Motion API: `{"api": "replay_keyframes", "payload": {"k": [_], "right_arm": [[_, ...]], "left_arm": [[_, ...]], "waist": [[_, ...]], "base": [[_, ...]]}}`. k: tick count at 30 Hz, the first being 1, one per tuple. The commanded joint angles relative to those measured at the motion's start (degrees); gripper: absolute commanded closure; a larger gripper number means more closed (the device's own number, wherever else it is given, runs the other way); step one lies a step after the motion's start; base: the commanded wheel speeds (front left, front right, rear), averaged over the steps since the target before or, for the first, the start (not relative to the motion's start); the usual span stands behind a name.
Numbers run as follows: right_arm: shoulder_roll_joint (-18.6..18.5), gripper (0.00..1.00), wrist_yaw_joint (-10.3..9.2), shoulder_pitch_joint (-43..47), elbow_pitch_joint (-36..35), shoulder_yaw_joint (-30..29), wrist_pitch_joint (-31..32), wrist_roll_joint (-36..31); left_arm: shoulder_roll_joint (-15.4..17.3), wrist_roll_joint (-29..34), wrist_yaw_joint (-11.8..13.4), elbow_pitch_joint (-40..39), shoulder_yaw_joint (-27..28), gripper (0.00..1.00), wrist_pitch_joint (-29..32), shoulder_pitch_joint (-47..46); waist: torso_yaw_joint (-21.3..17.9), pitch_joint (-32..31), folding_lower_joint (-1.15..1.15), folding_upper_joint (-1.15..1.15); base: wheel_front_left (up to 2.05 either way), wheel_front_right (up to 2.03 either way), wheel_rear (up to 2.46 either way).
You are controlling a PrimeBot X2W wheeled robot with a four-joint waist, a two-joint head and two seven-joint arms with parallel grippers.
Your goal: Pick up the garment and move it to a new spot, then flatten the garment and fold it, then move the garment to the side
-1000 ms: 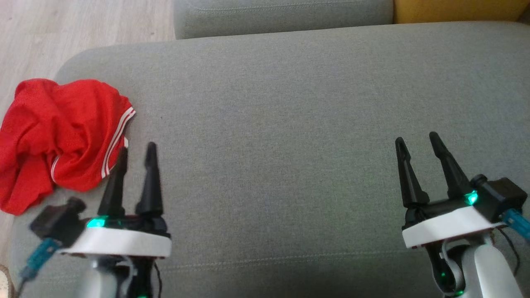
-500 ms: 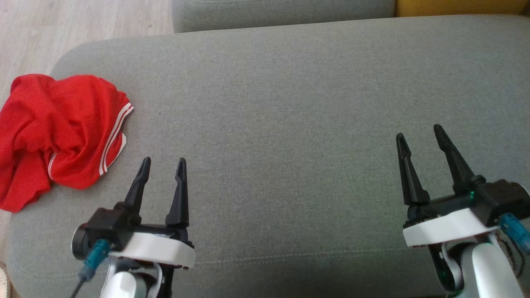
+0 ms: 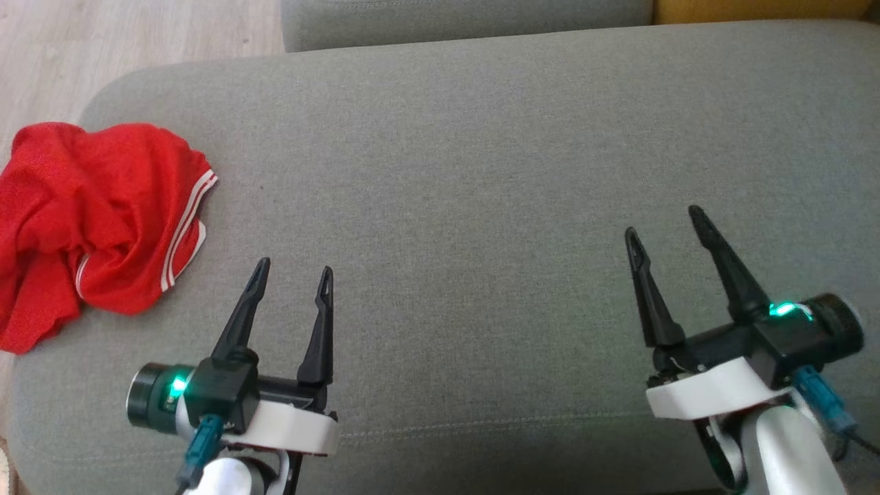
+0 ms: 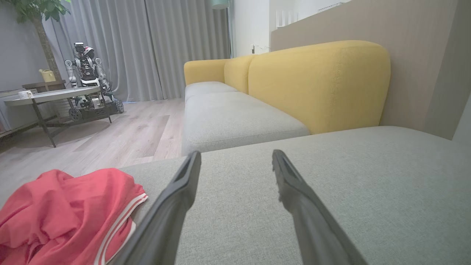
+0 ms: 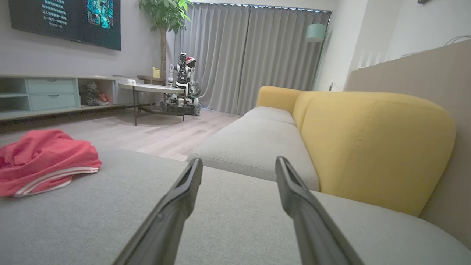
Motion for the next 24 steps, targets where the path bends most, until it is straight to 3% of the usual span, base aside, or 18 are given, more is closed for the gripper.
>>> {"api": "replay_keyframes", "payload": {"k": [1, 11, 24], "right_arm": [[-0.66, 0.00, -0.01, -1.42, -1.17, 2.16, -1.05, 2.21], [-0.66, 0.00, -0.01, -1.01, 3.53, 1.53, -1.26, 10.13], [-0.66, 0.00, -0.01, -1.23, 5.58, 1.40, -1.26, 9.32]], "left_arm": [[-0.17, 0.84, 0.40, -1.81, 1.87, 0.00, -1.00, -1.83], [-2.91, -3.69, -2.45, 1.63, 7.23, 0.00, -1.20, -0.46], [-3.86, -2.55, -4.64, 3.79, 9.11, 0.00, -1.21, 0.04]], "waist": [[-0.07, 0.00, 0.00, 0.00], [0.00, -0.53, 0.00, 0.00], [0.39, -1.14, 0.00, 0.00]], "base": [[0.00, 0.00, 0.00], [0.00, 0.00, 0.00], [0.00, 0.00, 0.00]]}}
